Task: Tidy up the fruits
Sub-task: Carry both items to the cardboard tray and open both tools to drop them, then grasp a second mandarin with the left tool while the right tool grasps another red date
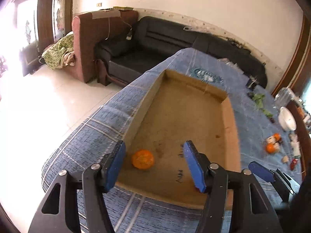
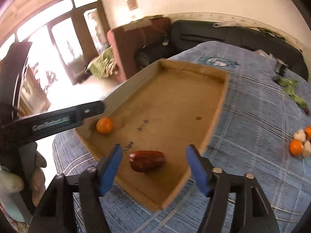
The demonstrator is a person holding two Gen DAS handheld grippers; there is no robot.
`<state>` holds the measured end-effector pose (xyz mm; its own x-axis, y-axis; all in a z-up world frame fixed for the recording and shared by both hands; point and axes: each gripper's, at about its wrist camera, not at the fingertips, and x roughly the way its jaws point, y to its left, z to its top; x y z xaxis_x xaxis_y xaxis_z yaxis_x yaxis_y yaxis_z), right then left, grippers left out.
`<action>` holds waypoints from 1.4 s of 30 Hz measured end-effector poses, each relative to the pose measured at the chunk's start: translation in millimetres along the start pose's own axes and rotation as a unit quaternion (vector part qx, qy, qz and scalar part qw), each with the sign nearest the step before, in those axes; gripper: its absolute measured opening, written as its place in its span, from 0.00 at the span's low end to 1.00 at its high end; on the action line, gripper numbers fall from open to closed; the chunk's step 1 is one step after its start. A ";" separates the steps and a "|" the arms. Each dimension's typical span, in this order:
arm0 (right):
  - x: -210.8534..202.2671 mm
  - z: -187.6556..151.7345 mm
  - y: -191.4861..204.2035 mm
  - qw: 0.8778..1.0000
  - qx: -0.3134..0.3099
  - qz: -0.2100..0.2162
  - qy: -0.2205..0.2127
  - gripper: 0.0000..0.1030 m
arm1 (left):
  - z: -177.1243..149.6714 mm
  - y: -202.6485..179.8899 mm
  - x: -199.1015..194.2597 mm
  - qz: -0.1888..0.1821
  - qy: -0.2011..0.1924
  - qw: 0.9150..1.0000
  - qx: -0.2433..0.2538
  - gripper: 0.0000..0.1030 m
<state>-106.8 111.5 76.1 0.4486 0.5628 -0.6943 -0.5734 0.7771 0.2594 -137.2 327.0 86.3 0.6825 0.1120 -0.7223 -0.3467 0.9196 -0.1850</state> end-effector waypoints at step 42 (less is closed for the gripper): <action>-177.5 -110.6 -312.9 0.901 0.312 -0.280 -0.111 0.75 | -50.8 -232.7 60.4 -0.146 0.109 0.965 0.188 0.68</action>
<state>-82.8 -262.7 43.9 0.7134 0.0217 -0.7005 0.2515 0.9250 0.2848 -47.9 100.7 51.9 0.5495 -0.2172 -0.8068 0.1268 0.9761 -0.1764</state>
